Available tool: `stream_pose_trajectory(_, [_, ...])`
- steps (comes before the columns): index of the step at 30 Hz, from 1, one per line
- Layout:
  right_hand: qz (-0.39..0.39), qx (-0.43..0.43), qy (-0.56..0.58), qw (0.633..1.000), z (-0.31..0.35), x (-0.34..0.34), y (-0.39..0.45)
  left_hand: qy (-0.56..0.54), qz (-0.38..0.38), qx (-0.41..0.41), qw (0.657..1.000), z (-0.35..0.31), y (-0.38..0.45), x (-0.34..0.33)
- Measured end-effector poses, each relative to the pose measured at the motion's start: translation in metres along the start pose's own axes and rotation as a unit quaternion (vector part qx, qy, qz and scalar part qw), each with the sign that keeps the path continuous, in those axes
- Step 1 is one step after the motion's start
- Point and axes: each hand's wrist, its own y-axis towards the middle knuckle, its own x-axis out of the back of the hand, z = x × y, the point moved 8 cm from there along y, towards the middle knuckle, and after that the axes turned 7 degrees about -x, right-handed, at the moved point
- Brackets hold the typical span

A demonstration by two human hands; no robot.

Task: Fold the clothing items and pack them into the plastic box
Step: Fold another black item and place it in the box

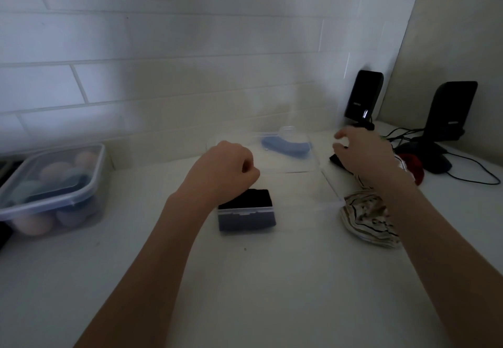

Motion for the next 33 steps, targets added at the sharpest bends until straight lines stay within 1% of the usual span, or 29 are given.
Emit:
stream_pose_trajectory(2, [0.082,-0.052,-0.032,0.995,-0.02,-0.026,0.004,0.0,0.0,-0.005,1.0,-0.002,0.0,-0.001])
stream_pose_trajectory(3, [0.105,-0.063,-0.048,0.991,-0.024,-0.034,0.002,-0.002,0.005,-0.006,1.0,-0.002,0.0,-0.002])
stream_pose_trajectory(6, [0.11,-0.074,-0.083,0.988,-0.029,-0.04,-0.003,-0.007,0.021,-0.008,1.0,-0.003,-0.001,-0.007])
stream_pose_trajectory(8, [0.116,-0.078,-0.075,0.987,-0.028,-0.039,-0.005,-0.011,0.025,-0.009,1.0,-0.004,0.0,-0.008])
stream_pose_trajectory(13, [0.207,-0.092,-0.047,0.973,-0.02,-0.043,-0.01,-0.014,0.03,-0.011,0.999,-0.006,0.0,-0.01])
stream_pose_trajectory(15, [0.223,-0.096,-0.013,0.97,-0.019,-0.044,-0.01,-0.017,0.031,-0.007,0.999,-0.007,0.0,-0.011])
stream_pose_trajectory(16, [0.221,-0.098,0.018,0.97,-0.018,-0.044,-0.008,-0.018,0.03,-0.007,0.999,-0.007,-0.001,-0.011])
stream_pose_trajectory(18, [0.192,-0.089,0.072,0.975,-0.013,-0.037,-0.005,-0.019,0.027,-0.009,0.999,-0.007,-0.001,-0.01])
stream_pose_trajectory(21, [0.111,-0.027,0.083,0.99,0.001,-0.014,0.001,-0.027,0.015,-0.006,1.0,-0.006,-0.001,-0.008])
stream_pose_trajectory(23, [0.062,0.017,0.115,0.991,0.012,0.006,0.0,-0.043,-0.006,-0.002,0.999,-0.005,-0.001,-0.005])
stream_pose_trajectory(26, [0.004,0.061,0.183,0.981,0.028,0.033,-0.005,-0.087,-0.039,0.002,0.995,-0.005,-0.001,0.0])
stream_pose_trajectory(28, [-0.03,0.08,0.235,0.968,0.039,0.05,-0.011,-0.126,-0.061,0.003,0.99,-0.005,-0.001,0.002])
stream_pose_trajectory(30, [-0.043,0.098,0.288,0.952,0.049,0.061,-0.018,-0.172,-0.077,0.008,0.982,-0.006,-0.001,0.003])
stream_pose_trajectory(33, [-0.043,0.128,0.285,0.949,0.063,0.069,-0.026,-0.223,-0.085,0.02,0.971,-0.007,-0.001,0.001])
